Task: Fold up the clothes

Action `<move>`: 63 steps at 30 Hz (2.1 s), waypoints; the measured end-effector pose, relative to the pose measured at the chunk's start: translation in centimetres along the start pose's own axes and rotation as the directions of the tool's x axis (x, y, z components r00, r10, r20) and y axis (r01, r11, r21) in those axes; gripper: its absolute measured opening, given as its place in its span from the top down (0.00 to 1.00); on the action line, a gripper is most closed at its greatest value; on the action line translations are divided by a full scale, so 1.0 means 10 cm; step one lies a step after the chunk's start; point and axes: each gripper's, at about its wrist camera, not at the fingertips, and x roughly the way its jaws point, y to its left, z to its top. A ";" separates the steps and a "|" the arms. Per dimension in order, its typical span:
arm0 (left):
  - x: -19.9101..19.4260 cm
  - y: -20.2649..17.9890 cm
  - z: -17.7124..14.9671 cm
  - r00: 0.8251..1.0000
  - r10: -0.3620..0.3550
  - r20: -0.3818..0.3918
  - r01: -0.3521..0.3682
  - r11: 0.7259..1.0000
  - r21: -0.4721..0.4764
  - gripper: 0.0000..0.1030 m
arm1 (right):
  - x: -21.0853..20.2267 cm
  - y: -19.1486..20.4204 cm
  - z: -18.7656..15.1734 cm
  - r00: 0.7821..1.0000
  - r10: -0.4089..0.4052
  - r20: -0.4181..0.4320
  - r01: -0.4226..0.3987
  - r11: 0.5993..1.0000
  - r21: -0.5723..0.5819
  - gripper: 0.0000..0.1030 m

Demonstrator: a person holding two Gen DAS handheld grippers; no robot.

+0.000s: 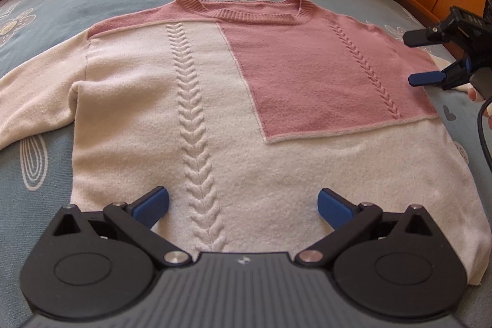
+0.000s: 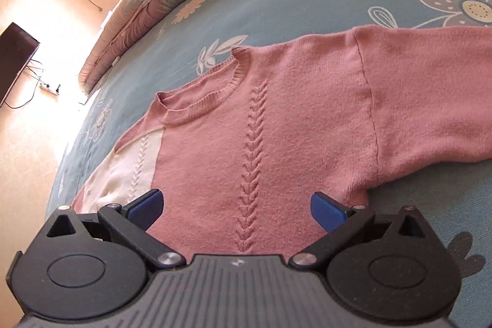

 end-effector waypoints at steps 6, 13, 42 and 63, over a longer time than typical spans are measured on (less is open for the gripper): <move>-0.03 0.04 -0.08 0.999 -0.028 0.047 0.028 1.000 0.000 0.01 | -0.24 -0.32 -0.54 0.995 0.095 0.033 -0.099 0.977 0.189 0.00; -0.11 0.11 -0.04 0.998 -0.049 0.045 0.050 0.999 -0.005 0.01 | -0.41 0.07 -1.14 0.999 0.025 0.047 -0.030 0.991 0.129 0.00; 0.19 1.29 0.91 0.997 -0.040 0.064 0.049 0.988 -0.149 0.01 | -0.26 0.44 -1.53 0.964 -0.168 0.207 0.183 0.982 -0.053 0.00; 0.06 1.07 0.98 0.970 -0.219 0.106 0.240 0.929 -0.282 0.01 | -0.24 0.50 -1.58 0.953 -0.203 0.224 0.227 0.970 -0.090 0.00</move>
